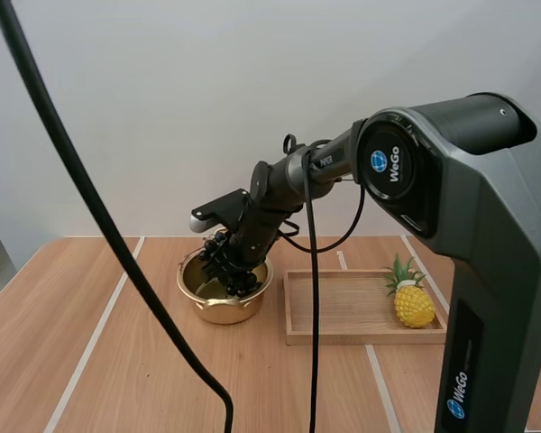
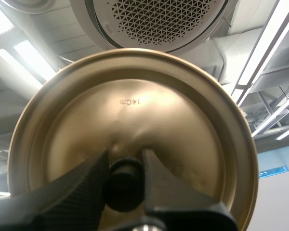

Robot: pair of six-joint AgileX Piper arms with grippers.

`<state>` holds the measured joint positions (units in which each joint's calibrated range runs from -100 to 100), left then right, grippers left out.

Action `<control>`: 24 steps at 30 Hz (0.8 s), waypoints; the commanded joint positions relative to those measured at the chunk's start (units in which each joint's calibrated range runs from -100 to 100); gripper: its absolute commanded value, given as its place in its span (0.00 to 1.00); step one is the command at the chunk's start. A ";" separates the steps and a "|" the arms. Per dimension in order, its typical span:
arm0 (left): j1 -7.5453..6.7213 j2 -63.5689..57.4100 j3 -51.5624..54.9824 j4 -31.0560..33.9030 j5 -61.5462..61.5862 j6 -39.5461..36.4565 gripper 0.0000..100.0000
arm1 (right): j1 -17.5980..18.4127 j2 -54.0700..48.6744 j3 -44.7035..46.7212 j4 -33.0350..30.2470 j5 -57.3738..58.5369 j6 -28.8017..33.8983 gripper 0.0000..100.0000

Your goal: Open the pot, put the grape inside, and close it

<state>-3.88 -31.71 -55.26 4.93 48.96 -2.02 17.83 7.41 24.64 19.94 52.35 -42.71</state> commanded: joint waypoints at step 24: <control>0.04 -0.10 -0.42 0.52 -1.30 -0.48 0.00 | -0.38 6.05 -0.29 -1.39 10.97 -2.15 0.00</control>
<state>-3.88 -31.71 -55.26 4.93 48.96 -2.02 17.83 12.87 23.25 21.40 57.04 -44.44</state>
